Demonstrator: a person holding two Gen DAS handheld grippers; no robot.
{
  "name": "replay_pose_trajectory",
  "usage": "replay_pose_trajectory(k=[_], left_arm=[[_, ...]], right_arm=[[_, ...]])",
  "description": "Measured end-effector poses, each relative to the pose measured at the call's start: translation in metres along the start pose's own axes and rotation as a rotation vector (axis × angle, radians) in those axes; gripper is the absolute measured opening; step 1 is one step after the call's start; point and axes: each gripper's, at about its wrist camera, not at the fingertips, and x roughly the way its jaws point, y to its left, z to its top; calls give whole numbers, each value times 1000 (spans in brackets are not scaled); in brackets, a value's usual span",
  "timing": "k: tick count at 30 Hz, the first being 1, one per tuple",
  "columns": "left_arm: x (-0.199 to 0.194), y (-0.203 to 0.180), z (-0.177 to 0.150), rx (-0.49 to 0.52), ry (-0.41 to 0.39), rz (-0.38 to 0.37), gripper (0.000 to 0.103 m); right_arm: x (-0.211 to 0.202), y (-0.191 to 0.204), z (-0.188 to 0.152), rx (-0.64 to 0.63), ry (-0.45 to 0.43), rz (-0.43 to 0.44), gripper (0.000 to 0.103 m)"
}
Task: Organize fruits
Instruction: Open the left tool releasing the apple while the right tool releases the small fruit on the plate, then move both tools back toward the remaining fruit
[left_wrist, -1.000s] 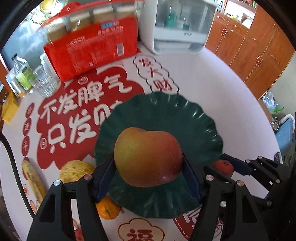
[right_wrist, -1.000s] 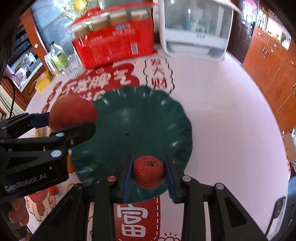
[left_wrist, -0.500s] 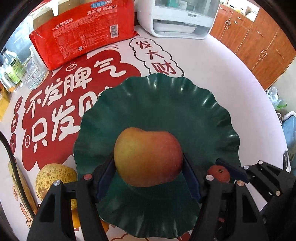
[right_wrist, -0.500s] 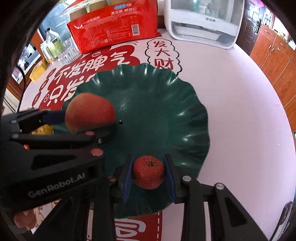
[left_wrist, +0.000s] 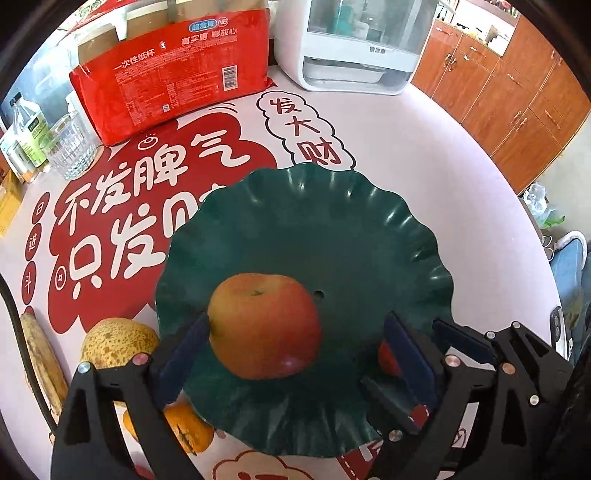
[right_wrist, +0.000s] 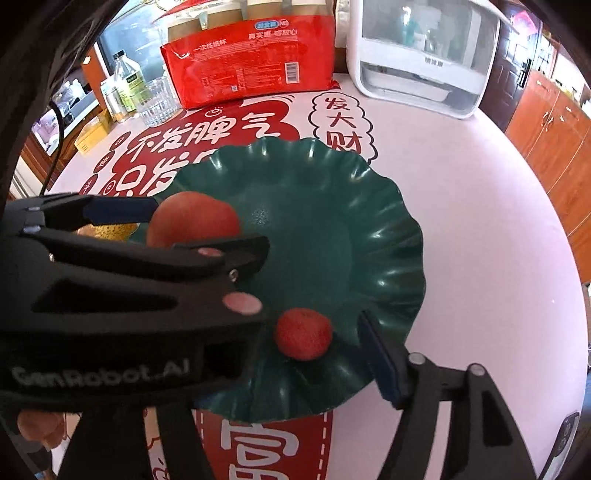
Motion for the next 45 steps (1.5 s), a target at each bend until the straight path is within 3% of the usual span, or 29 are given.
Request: replay_pose_trajectory(k=[25,32,45], left_arm=[[-80,1,-25,19,-98,49,100],[-109,10,-42,-5,-130,46,101],[-177,32,-89,-23,-200,43,101]], right_arm=[[-52,6,-19,46,-67,22,71],[-74,23,-27,-43,-84,-120,70],[-121,54,-41,-24,-126,-36,70]])
